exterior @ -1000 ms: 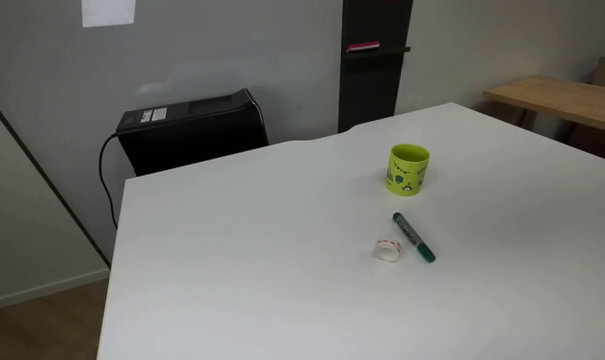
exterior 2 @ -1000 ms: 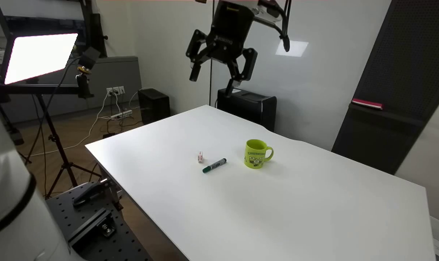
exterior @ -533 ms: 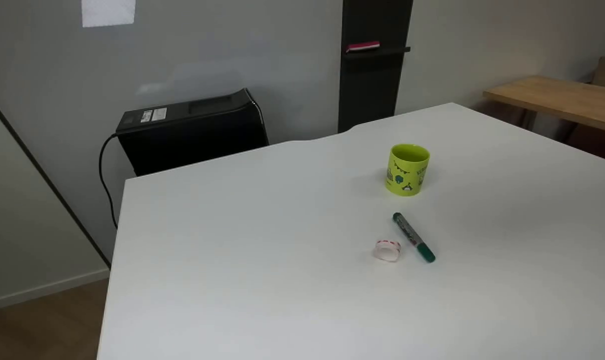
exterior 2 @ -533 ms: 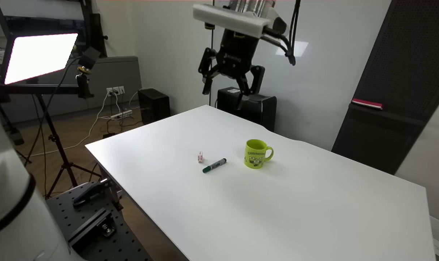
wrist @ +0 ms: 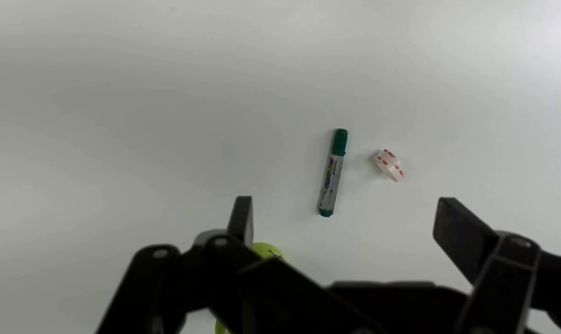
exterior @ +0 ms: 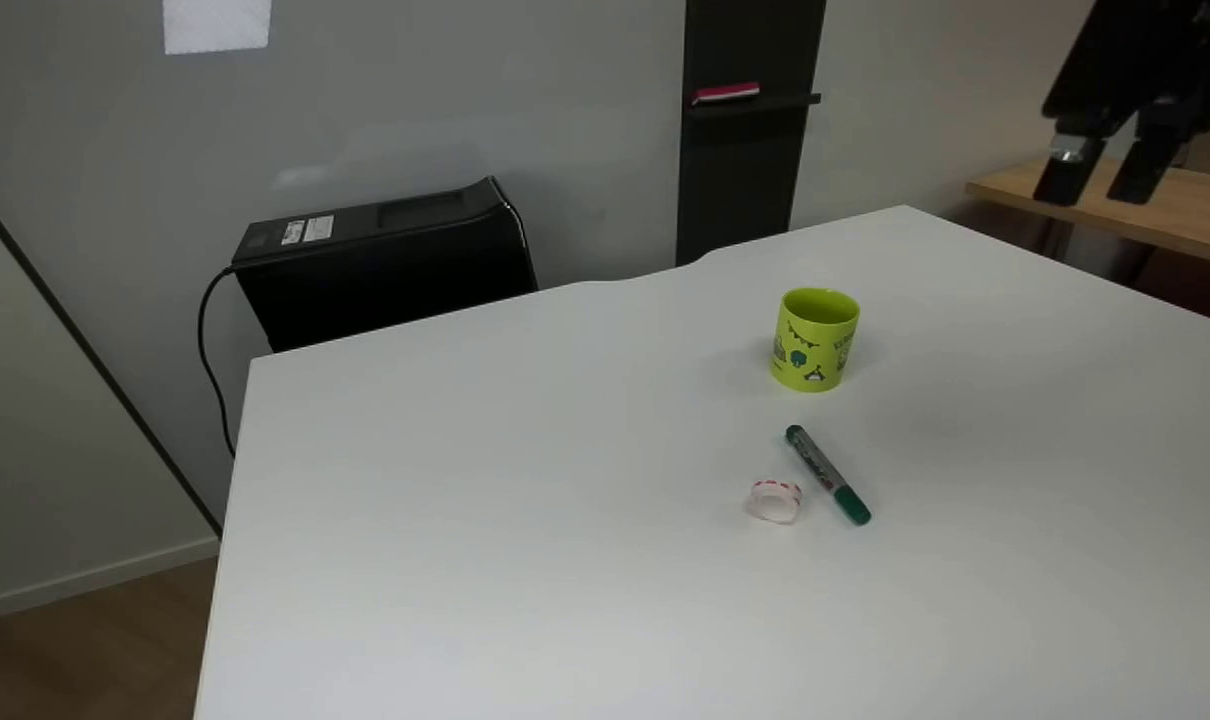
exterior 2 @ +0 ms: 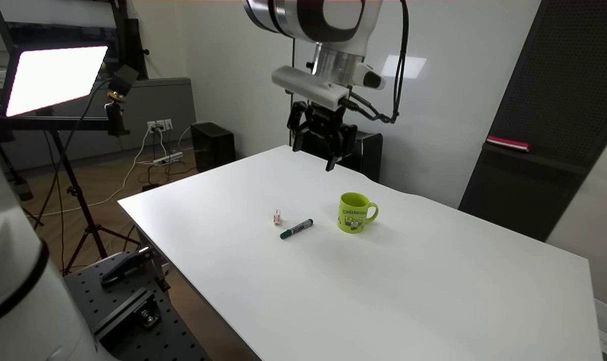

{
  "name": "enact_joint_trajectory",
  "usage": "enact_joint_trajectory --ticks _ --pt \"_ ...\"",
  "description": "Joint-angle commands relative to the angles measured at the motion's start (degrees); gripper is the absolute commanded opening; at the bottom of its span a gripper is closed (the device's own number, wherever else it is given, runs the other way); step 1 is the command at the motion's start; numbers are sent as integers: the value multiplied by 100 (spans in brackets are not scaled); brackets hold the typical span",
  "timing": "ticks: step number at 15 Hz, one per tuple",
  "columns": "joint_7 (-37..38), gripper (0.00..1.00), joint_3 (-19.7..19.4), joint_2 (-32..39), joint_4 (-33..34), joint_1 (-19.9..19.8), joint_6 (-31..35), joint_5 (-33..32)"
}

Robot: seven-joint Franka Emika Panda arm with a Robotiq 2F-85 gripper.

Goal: Put the marker in the cup

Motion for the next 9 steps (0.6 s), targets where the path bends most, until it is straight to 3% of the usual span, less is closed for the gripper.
enact_joint_trajectory --ticks 1,9 --pt "738 100 155 592 303 6 528 -92" --pt "1191 100 134 1436 1201 -68 237 -701"
